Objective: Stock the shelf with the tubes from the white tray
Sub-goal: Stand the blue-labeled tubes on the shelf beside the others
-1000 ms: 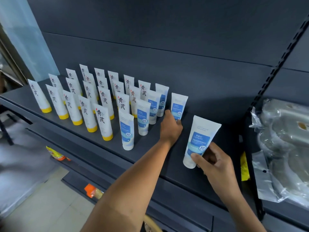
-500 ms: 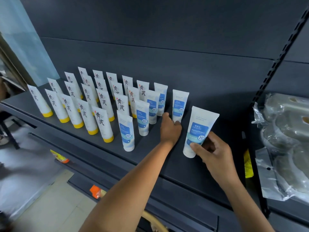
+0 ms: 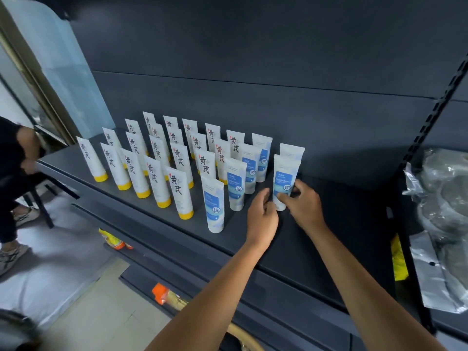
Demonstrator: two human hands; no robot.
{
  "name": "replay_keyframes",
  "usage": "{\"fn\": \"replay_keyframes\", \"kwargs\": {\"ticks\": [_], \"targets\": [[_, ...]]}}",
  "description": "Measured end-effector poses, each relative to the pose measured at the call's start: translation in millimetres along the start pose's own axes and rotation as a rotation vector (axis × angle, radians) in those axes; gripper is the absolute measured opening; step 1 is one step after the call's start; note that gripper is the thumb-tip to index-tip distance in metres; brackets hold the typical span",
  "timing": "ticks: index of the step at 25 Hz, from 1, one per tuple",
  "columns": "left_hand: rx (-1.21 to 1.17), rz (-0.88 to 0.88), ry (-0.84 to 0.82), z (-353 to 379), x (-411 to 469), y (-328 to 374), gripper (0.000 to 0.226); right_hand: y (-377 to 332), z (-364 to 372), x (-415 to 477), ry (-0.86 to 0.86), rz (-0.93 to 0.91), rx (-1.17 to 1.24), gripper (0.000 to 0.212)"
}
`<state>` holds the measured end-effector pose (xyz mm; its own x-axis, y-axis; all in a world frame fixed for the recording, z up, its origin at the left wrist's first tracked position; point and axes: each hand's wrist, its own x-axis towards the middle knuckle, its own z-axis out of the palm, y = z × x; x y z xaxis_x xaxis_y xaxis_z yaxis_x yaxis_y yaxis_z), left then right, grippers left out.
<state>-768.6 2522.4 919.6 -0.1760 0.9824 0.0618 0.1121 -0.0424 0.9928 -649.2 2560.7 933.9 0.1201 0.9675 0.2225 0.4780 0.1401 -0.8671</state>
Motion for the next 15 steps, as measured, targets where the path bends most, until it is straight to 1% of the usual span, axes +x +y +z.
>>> {"fn": "replay_keyframes", "kwargs": {"ticks": [3,5,9,13,15], "targets": [[-0.018,0.028,-0.026,1,-2,4,0.038,4,6,5,-0.015,-0.021,0.004,0.027],[-0.016,0.022,-0.021,1,1,0,0.035,6,7,4,-0.039,-0.03,0.007,0.031],[0.027,0.029,-0.022,3,7,-8,0.043,10,10,2,-0.091,-0.027,-0.004,0.043],[0.063,0.024,-0.04,3,6,-6,0.046,12,10,5,-0.141,0.016,0.016,0.043],[0.073,0.015,-0.047,3,5,-5,0.047,11,9,8,-0.172,0.039,0.023,0.047]]}}
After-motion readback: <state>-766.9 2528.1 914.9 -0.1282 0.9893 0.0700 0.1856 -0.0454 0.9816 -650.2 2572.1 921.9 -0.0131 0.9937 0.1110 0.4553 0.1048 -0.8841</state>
